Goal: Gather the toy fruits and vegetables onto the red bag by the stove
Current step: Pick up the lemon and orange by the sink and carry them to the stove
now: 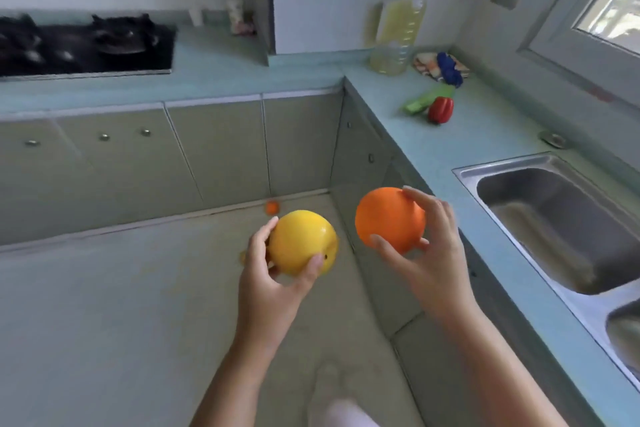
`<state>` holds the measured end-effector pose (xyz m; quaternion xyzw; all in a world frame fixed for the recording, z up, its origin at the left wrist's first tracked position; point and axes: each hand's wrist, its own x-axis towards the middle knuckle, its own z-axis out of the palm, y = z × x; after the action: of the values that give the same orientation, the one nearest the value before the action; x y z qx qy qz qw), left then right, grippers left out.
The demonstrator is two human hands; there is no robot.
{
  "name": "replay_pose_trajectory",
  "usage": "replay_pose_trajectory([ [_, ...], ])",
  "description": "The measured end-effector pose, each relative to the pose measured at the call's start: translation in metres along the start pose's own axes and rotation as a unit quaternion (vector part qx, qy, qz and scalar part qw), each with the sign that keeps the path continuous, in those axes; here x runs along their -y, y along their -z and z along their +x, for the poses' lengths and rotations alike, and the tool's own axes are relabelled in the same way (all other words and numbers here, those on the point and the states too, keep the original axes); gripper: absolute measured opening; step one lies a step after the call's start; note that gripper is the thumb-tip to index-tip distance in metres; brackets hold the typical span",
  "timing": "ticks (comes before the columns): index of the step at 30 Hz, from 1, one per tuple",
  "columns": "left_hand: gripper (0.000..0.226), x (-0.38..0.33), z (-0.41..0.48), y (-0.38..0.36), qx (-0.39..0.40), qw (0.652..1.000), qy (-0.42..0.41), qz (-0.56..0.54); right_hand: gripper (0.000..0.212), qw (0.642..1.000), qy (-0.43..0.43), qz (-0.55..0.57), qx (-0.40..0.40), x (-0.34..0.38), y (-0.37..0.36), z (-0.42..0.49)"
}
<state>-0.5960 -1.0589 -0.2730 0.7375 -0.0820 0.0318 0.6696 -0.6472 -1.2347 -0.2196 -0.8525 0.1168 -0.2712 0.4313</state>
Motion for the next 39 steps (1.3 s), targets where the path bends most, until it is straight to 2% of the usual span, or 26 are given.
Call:
replay_pose_trajectory([
  [6, 0.063, 0.012, 0.077, 0.055, -0.077, 0.997, 0.005, -0.001, 0.067, 0.997, 0.039, 0.036, 0.062, 0.024, -0.088, 0.069],
  [13, 0.064, 0.015, 0.197, 0.125, -0.118, 0.992, -0.015, 0.042, 0.066, 0.986, 0.096, 0.11, 0.081, 0.074, -0.209, 0.173],
  [19, 0.064, 0.021, 0.258, 0.205, -0.21, 0.976, -0.018, 0.05, 0.062, 0.969, 0.124, 0.148, 0.156, 0.123, -0.314, 0.223],
  [25, 0.061, 0.039, 0.286, 0.3, -0.305, 0.951, 0.003, 0.047, 0.065, 0.942, 0.163, 0.17, 0.241, 0.174, -0.424, 0.233],
  [30, 0.065, 0.062, 0.309, 0.402, -0.355, 0.934, 0.023, 0.033, 0.066, 0.928, 0.179, 0.179, 0.274, 0.231, -0.524, 0.223],
  [35, 0.061, 0.078, 0.326, 0.525, -0.392, 0.919, 0.047, 0.026, 0.061, 0.91, 0.181, 0.19, 0.321, 0.309, -0.629, 0.193],
  [39, 0.056, 0.083, 0.34, 0.617, -0.428, 0.902, 0.042, 0.048, 0.063, 0.89, 0.227, 0.195, 0.343, 0.378, -0.7, 0.181],
])
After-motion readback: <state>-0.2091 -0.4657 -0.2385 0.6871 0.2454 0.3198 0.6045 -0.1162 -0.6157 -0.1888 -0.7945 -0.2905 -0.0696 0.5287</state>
